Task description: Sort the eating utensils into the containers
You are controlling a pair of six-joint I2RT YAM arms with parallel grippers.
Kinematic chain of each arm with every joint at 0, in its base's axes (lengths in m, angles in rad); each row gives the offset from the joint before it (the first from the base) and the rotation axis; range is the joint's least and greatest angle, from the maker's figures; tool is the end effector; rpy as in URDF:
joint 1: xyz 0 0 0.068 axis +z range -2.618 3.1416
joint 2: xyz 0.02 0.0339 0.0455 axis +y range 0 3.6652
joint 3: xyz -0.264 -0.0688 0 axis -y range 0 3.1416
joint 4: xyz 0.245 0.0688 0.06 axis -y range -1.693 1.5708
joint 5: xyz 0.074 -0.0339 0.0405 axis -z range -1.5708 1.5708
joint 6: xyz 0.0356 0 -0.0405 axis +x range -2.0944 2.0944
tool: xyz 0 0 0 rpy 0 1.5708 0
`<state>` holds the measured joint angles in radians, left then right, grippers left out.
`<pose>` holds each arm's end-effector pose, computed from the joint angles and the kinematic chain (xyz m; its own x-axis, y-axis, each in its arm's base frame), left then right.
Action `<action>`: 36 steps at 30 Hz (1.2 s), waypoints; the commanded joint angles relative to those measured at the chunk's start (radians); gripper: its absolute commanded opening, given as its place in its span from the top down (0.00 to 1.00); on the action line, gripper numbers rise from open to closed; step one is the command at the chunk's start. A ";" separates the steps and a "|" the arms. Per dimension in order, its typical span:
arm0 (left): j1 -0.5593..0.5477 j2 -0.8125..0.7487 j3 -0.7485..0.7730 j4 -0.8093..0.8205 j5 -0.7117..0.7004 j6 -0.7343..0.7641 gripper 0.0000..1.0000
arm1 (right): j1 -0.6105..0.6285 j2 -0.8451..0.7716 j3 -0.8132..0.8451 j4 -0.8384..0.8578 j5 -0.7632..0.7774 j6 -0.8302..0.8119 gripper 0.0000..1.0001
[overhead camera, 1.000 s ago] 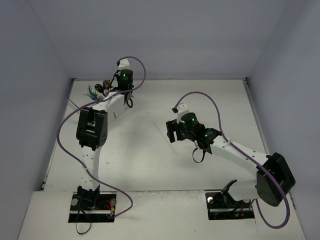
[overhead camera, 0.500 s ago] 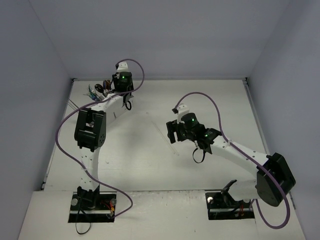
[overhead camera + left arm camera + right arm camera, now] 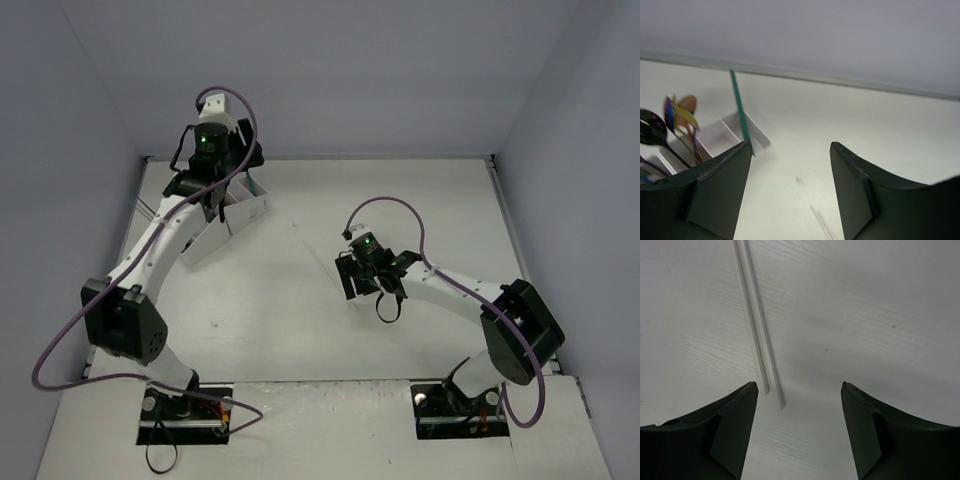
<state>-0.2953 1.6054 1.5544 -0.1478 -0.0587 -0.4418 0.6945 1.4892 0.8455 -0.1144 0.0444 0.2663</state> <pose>0.3682 -0.1098 0.4031 -0.2715 -0.3636 -0.8911 0.1321 0.9031 -0.4087 0.2392 0.1972 0.2022 -0.6714 -0.2171 -0.7086 -0.4539 0.8763 0.1617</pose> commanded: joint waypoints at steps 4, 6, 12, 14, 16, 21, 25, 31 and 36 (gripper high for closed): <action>-0.073 -0.247 -0.242 -0.177 0.208 -0.040 0.39 | 0.006 0.017 0.023 -0.099 0.036 0.083 0.40; -0.083 -0.293 -0.305 -0.187 0.240 -0.041 0.39 | 0.007 0.020 0.014 -0.106 0.026 0.099 0.42; -0.099 -0.413 -0.434 -0.190 0.274 0.010 0.38 | 0.042 0.045 0.003 -0.132 0.024 0.115 0.43; -0.100 -0.432 -0.457 -0.186 0.276 0.050 0.39 | 0.054 0.054 -0.002 -0.139 0.040 0.119 0.43; -0.100 -0.450 -0.471 -0.183 0.286 0.075 0.39 | 0.059 0.061 -0.010 -0.141 0.048 0.127 0.43; -0.100 -0.489 -0.524 -0.153 0.307 0.115 0.39 | 0.065 0.080 -0.022 -0.145 0.063 0.137 0.43; -0.100 -0.508 -0.561 -0.133 0.306 0.122 0.39 | 0.063 0.098 -0.020 -0.146 0.085 0.138 0.44; -0.097 -0.506 -0.560 -0.145 0.291 0.139 0.38 | 0.059 0.160 0.029 -0.145 0.086 0.110 0.46; -0.097 -0.508 -0.563 -0.153 0.283 0.138 0.39 | 0.057 0.215 0.087 -0.146 0.090 0.077 0.48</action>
<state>-0.3916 1.1191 0.9707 -0.3481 0.2310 -0.3235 0.7544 1.6402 0.8917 -0.2357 0.0802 0.3765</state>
